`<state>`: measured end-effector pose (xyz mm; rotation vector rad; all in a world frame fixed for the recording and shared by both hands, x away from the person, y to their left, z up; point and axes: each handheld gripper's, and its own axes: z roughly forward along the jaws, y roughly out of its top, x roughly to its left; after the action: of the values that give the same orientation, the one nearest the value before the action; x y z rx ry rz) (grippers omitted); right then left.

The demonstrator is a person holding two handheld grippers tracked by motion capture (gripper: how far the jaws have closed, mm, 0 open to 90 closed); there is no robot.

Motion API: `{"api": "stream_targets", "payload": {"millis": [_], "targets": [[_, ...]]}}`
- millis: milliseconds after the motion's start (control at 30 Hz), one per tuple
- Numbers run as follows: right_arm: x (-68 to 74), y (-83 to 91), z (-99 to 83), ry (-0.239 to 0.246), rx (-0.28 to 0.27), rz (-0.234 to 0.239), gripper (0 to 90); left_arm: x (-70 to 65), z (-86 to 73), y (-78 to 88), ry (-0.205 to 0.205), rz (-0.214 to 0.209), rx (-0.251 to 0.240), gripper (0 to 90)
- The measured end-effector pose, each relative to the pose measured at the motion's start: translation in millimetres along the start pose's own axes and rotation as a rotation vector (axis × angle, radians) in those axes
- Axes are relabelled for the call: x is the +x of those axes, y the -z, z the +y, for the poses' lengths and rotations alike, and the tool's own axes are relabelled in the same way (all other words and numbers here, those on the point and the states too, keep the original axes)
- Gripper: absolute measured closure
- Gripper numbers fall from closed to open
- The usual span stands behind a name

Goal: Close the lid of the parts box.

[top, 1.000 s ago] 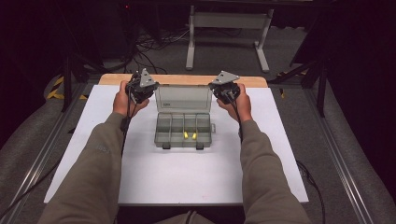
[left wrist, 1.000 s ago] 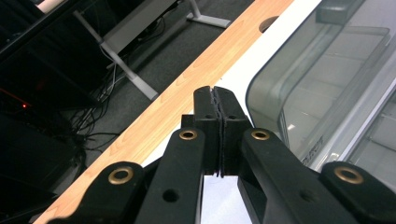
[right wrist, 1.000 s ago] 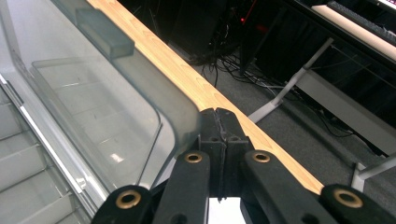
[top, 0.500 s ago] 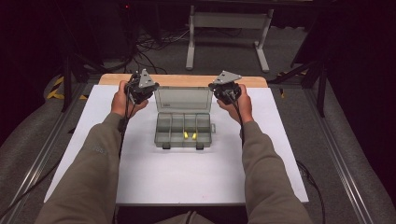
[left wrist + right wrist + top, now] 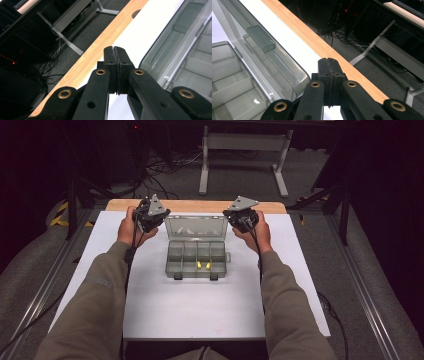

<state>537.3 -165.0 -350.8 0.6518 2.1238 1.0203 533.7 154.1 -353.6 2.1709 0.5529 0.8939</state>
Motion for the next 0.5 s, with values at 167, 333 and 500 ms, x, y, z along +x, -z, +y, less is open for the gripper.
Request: {"api": "stream_targets", "payload": {"millis": [167, 333, 500], "targets": [[1.8, 2.5, 0.5, 0.008, 0.008, 0.002, 90.0, -2.6, 1.6, 2.9, -0.008, -0.001, -0.001, 89.2], [4.9, 5.6, 1.1, 0.017, 0.013, 0.004, 90.0, -4.6, 1.8, 5.6, -0.017, -0.008, -0.004, 88.9], [8.1, 8.2, 1.4, 0.025, 0.014, 0.012, 90.0, -7.7, 2.9, 8.6, -0.026, -0.008, -0.001, 89.0]]}}
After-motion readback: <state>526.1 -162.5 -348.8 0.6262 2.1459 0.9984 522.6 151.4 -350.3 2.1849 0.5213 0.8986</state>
